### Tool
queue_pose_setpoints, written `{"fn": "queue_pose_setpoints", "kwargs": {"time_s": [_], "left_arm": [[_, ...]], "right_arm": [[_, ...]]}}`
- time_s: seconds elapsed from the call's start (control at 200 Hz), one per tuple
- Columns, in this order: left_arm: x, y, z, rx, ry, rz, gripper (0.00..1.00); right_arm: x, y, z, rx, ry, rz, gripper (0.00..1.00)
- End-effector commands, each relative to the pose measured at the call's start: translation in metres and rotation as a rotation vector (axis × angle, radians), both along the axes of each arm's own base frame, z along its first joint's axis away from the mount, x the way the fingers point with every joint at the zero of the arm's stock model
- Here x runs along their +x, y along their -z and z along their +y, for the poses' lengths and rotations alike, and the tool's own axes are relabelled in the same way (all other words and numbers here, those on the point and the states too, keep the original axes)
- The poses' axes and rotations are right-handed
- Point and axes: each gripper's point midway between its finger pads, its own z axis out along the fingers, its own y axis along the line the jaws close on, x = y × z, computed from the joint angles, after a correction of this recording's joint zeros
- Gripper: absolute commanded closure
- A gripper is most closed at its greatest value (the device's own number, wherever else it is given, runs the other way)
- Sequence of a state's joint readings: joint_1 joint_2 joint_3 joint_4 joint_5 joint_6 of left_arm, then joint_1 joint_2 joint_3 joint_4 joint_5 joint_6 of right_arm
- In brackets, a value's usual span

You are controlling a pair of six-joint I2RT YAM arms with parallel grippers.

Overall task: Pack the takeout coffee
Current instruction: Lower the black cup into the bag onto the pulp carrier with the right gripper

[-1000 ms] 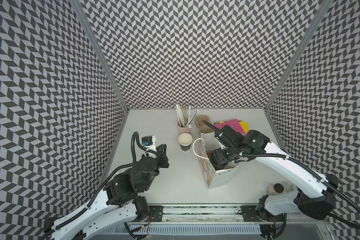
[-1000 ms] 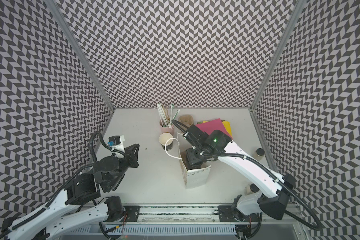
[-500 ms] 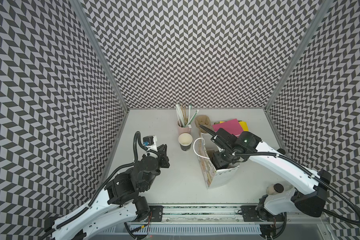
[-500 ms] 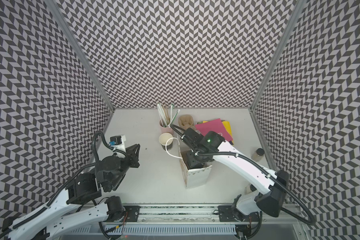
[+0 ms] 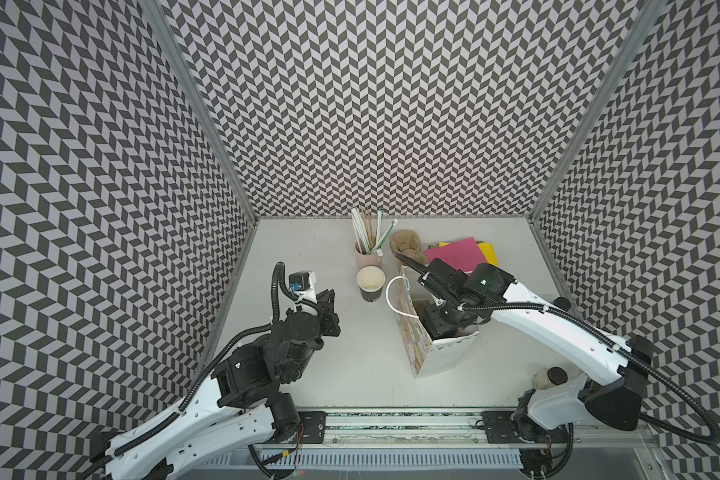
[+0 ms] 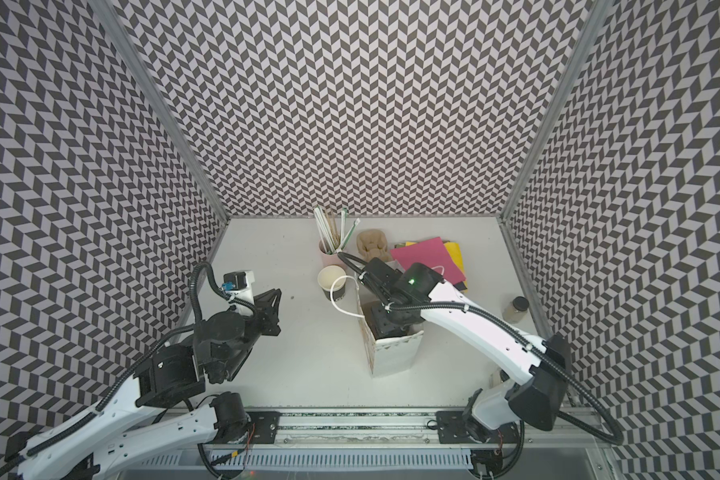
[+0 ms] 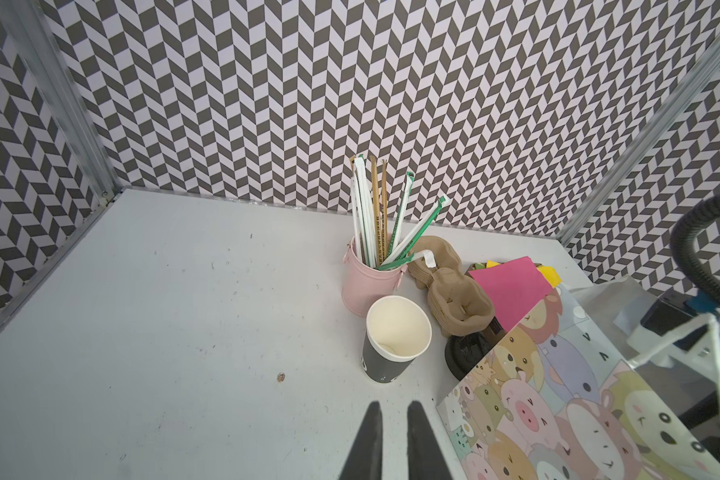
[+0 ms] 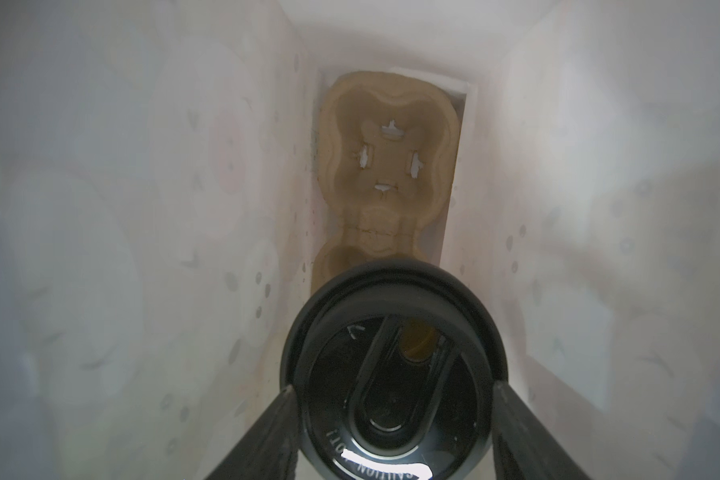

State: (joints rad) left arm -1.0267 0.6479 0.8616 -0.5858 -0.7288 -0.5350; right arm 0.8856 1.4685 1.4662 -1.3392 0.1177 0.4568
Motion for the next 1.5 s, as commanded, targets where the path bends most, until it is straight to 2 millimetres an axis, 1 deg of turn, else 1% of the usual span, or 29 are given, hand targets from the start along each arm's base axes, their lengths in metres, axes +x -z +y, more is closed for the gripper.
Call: {"fn": "queue_pose_setpoints", "kwargs": {"time_s": [0.0,0.175,0.521,0.901,1.116,1.362,1.497], "left_arm": [[0.001,0.0,0.005,0.006,-0.022,0.001,0.85],[0.001,0.002,0.003,0.015,-0.018,0.007,0.85],[0.001,0.003,0.002,0.021,-0.018,0.01,0.85],[0.002,0.004,0.001,0.027,-0.016,0.014,0.85],[0.002,0.004,0.001,0.027,-0.018,0.013,0.85],[0.002,0.004,0.002,0.029,-0.021,0.013,0.85],[0.001,0.005,0.002,0.032,-0.019,0.014,0.86]], "right_arm": [[0.002,0.005,0.001,-0.018,0.008,-0.005,1.0],[0.001,0.012,-0.001,-0.04,0.002,0.008,1.0],[0.001,0.017,0.0,-0.049,-0.006,0.023,1.0],[-0.001,0.026,-0.004,-0.078,-0.009,0.038,1.0],[-0.007,0.036,0.006,-0.065,-0.03,0.103,1.0],[-0.006,0.041,-0.001,-0.095,-0.021,0.093,1.0],[-0.008,0.045,0.001,-0.081,-0.023,0.096,1.0]]}}
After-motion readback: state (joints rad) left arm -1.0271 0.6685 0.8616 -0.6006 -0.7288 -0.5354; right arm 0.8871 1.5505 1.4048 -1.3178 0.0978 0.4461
